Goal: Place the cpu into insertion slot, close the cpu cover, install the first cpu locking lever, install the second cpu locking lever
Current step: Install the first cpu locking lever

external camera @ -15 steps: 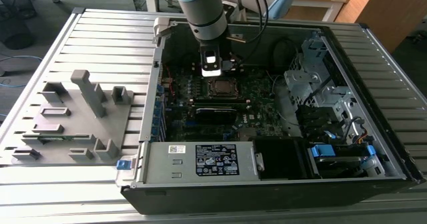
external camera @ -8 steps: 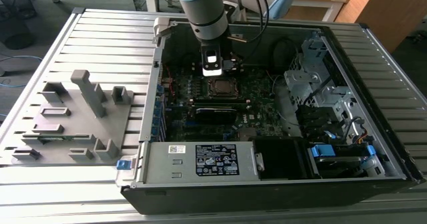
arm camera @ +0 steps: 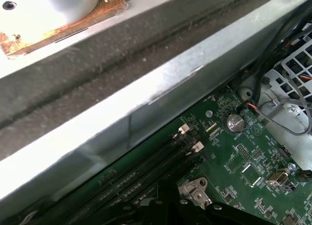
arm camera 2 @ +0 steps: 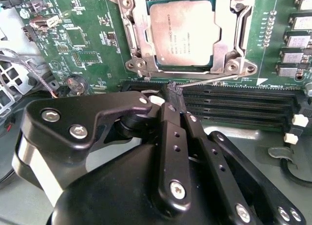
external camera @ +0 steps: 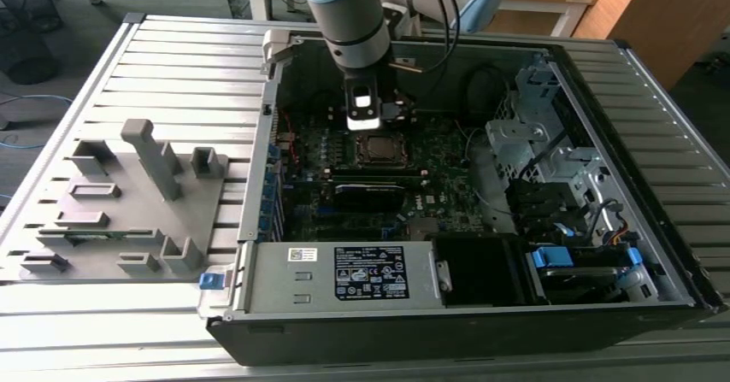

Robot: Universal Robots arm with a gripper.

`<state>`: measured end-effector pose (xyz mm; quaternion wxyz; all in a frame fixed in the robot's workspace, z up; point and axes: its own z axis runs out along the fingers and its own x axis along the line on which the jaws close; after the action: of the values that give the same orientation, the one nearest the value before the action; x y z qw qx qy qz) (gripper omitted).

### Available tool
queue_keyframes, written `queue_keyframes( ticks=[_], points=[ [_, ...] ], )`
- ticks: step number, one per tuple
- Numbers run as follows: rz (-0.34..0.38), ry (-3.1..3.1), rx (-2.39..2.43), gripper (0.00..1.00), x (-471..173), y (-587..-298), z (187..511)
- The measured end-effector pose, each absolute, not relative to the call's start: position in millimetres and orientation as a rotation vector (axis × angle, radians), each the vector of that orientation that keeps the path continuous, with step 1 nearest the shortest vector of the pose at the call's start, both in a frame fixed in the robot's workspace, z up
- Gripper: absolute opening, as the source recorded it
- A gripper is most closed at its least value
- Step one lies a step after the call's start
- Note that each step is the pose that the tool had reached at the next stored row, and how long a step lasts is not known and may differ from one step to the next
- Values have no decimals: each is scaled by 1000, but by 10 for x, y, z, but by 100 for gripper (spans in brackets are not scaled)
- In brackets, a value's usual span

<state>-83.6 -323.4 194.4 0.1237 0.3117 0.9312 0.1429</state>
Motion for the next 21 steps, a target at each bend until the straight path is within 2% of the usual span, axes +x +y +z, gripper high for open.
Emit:
queue_keyframes(
  ticks=[21],
  points=[
    [381, 2714, 903, 10, -764, -3224, 1905]
  ],
)
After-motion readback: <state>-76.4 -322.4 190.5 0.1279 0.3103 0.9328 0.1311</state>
